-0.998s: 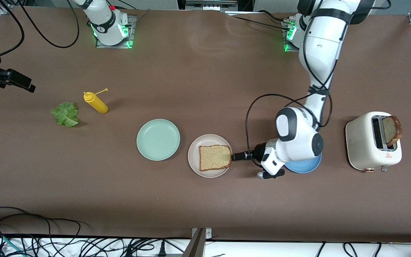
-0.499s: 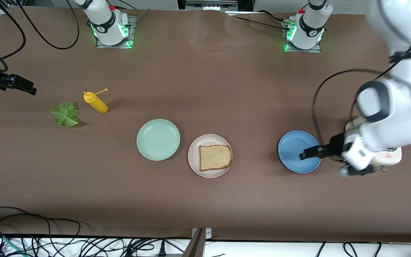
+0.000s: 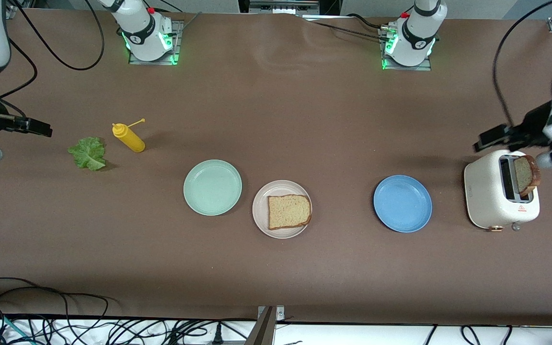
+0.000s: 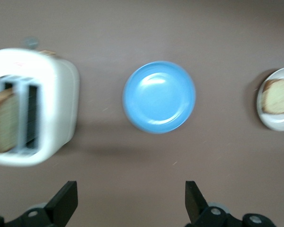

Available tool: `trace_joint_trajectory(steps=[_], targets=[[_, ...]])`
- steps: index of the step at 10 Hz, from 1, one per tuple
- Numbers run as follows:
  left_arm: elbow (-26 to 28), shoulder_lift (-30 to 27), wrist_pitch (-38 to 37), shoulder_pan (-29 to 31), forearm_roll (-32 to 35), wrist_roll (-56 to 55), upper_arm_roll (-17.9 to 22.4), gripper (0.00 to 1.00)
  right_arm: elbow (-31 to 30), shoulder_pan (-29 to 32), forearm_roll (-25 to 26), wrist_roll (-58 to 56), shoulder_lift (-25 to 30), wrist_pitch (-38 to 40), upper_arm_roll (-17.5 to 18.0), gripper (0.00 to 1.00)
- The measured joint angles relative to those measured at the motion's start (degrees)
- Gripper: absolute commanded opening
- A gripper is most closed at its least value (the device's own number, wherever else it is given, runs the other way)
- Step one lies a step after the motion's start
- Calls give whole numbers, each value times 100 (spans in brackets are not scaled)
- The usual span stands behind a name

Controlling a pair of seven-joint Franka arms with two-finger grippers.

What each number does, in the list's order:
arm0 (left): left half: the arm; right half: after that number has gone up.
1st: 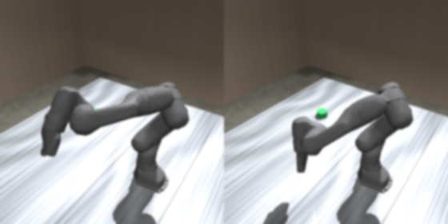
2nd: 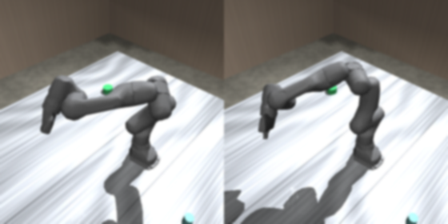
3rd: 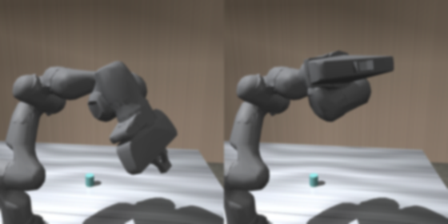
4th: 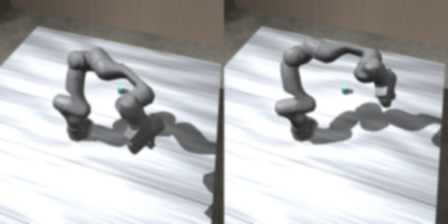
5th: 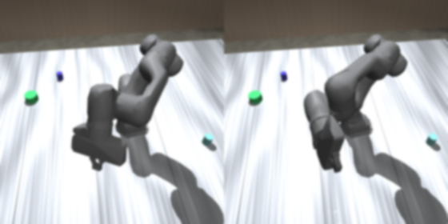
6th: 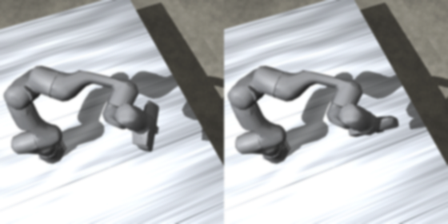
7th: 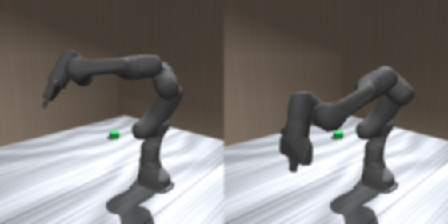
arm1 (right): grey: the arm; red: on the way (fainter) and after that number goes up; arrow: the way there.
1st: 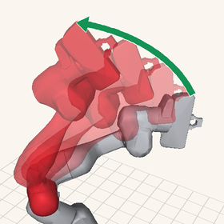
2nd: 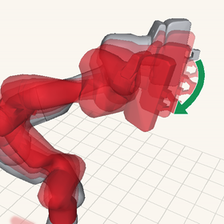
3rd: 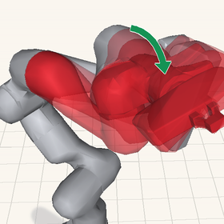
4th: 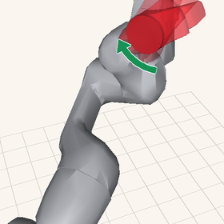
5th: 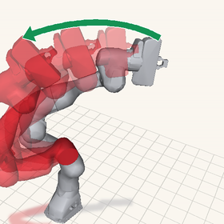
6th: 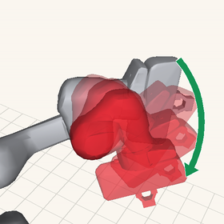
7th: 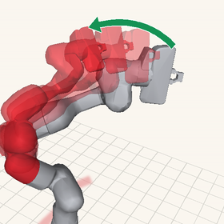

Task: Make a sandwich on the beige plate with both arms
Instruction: 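Retract the left gripper while the right gripper reaches the lettuce leaf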

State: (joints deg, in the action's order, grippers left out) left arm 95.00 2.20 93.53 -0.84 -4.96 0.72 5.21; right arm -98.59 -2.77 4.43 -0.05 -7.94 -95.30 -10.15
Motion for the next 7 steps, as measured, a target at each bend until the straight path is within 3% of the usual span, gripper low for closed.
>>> trace_joint_trajectory(steps=[2,5,7], targets=[[2,-641,-731,185,653,-18,-309,100,-644,23,6,-63,-52,-713,-115,100],[30,-1212,-1321,390,716,-22,-368,100,-1853,31,10,-374,-75,-2228,-404,100],[103,-1257,-1347,451,716,-22,-373,100,-2635,35,12,-646,-108,-3205,-580,100]])
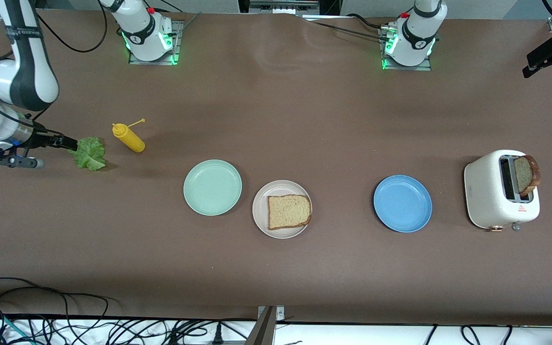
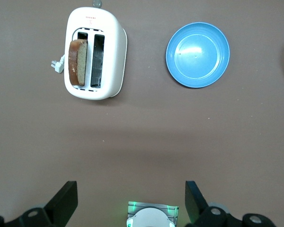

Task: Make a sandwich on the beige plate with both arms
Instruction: 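Retract the left gripper while the right gripper reaches the lettuce leaf, then grasp the green lettuce leaf with the right gripper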

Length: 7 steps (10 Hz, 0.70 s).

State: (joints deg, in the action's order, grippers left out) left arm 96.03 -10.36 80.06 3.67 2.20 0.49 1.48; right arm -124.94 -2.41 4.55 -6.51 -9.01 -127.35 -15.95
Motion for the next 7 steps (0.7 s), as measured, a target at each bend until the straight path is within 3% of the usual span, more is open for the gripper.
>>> trace_joint_trajectory(steps=[2,7], targets=[[12,47,0,0,0,0,-14,100,-383,2,4,-499,-206,-458,-164,100],[12,94,5,19,0,0,-13,100,-420,31,4,-1113,-1021,-1113,-231,100]])
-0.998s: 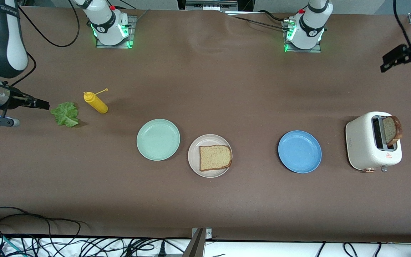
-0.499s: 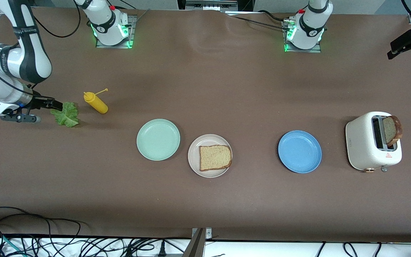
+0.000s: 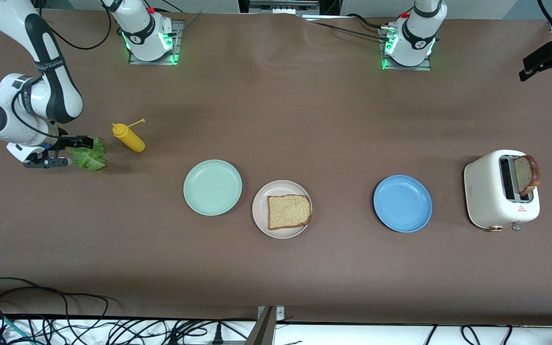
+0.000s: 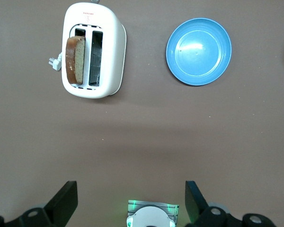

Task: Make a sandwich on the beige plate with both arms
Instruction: 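Grasp the green lettuce leaf with the right gripper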

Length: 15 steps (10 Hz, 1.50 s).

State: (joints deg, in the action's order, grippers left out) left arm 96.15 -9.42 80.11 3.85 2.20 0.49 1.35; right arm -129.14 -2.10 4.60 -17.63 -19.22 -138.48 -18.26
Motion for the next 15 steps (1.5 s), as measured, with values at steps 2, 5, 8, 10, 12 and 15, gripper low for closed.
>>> trace_joint_trajectory(steps=[2,5,8,10,12,15], targets=[[0,48,4,123,0,0,18,100,1,18,0,-97,-181,-165,0,100],[0,97,58,262,0,1,23,100,1,27,-2,-107,-345,-284,0,79],[-51,171,169,307,0,1,23,100,2,47,-45,-125,-428,-316,-1,25],[-58,187,182,316,0,1,23,100,18,48,-169,-259,-417,-315,-5,1],[-60,187,182,328,0,1,22,100,45,49,-256,-330,-411,-307,-20,0],[-61,187,182,382,0,1,23,100,55,47,-302,-347,-384,-291,-17,0]])
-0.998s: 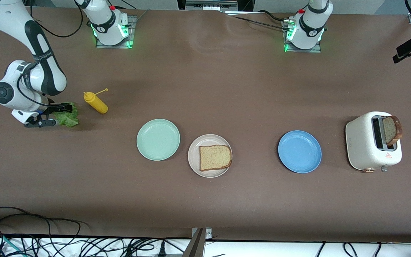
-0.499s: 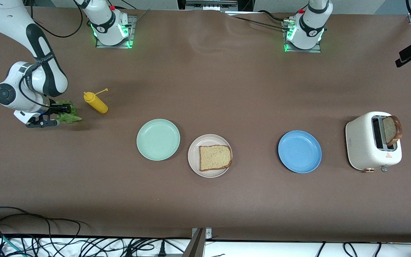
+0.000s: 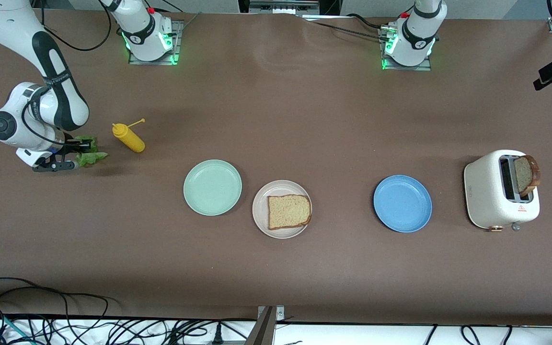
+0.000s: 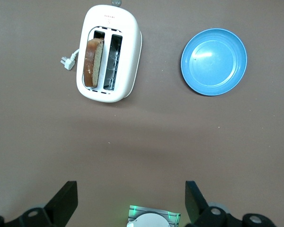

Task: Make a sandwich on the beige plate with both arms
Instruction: 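Grasp the green lettuce leaf with the right gripper, then lift the lettuce with the right gripper and carry it over the toast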

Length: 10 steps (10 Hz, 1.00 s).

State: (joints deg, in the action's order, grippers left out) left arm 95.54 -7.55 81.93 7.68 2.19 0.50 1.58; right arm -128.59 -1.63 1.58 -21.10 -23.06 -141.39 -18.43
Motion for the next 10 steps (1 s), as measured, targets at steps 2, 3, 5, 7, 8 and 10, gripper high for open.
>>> trace_joint_trajectory(steps=[2,3,5,7,8,10], targets=[[0,1,0,0,0,0,0,100,256,-13,-54,-65,100,226,47,0],[0,1,0,1,0,0,0,100,656,-30,-63,-152,225,889,60,0],[0,4,0,3,0,0,-2,100,1990,-135,-77,-249,457,2945,80,0],[-2,9,0,4,0,0,-5,100,3197,-470,-115,-249,546,4316,108,0],[-4,11,0,5,0,0,-4,100,3646,-688,-172,-249,548,4715,122,0],[-6,17,0,7,0,0,-4,100,4282,-1177,-503,-244,537,5165,142,0]])
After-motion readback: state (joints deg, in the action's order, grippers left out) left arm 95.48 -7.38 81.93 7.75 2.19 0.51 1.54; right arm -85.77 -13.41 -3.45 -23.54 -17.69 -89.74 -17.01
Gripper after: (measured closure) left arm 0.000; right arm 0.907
